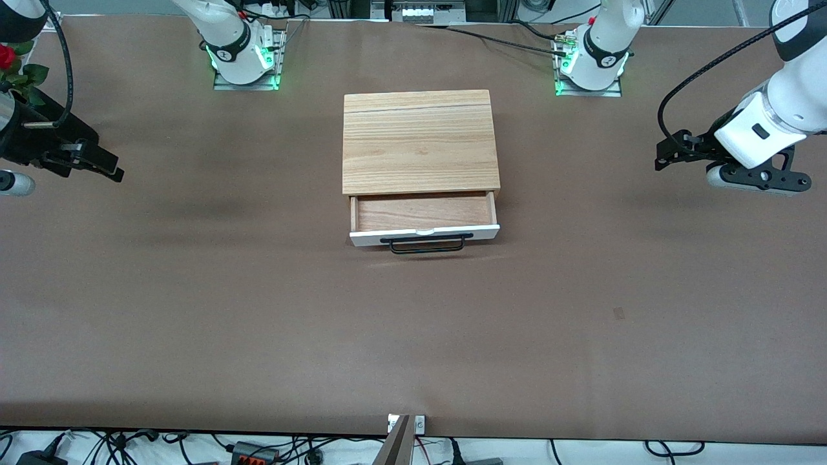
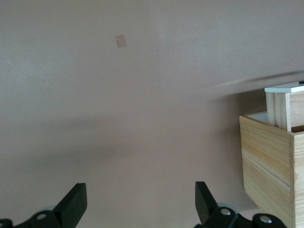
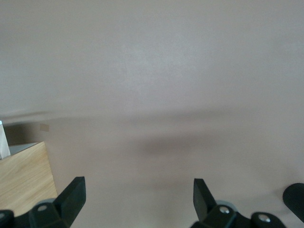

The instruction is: Close drawer with both arms simultaneously

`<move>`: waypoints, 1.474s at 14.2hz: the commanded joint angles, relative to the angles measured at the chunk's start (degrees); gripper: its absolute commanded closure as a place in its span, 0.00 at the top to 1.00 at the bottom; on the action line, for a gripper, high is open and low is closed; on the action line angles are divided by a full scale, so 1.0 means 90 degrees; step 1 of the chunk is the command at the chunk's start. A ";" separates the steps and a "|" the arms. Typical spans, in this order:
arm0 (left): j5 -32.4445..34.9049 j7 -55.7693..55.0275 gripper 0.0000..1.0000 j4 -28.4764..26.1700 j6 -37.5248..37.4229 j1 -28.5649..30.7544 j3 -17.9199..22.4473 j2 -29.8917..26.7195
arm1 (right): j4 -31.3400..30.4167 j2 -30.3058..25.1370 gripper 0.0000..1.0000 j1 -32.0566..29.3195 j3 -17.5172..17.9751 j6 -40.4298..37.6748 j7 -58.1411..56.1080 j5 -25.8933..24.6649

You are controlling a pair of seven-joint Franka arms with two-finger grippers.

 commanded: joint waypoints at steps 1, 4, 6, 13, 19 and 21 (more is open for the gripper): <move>-0.0109 -0.0038 1.00 -0.0110 -0.0076 -0.0075 0.0079 -0.0145 | 0.0160 0.0018 1.00 -0.0065 0.0042 -0.0183 0.0054 0.0112; -0.0061 -0.0058 1.00 0.0152 -0.0039 -0.0094 -0.0018 0.0069 | 0.0150 0.0008 1.00 -0.0065 0.0042 -0.0183 0.0044 0.0112; -0.0051 -0.0203 1.00 0.0456 -0.0039 -0.0133 -0.0300 0.0371 | 0.0160 0.0008 1.00 -0.0065 0.0042 -0.0183 0.0044 0.0112; -0.0041 -0.1210 1.00 0.1755 0.0078 -0.0396 -0.0995 0.2129 | 0.0130 0.0348 1.00 0.0198 0.0129 -0.0437 0.0093 0.0180; -0.0002 -0.1394 1.00 0.1707 0.1238 -0.0505 -0.1405 0.2881 | 0.0130 0.1481 1.00 0.0687 0.0149 -0.0156 0.0073 0.2500; 0.0018 -0.1930 1.00 0.1697 0.1727 -0.0524 -0.1619 0.3164 | 0.0121 0.1774 1.00 0.0998 0.0149 0.0458 0.0073 0.2913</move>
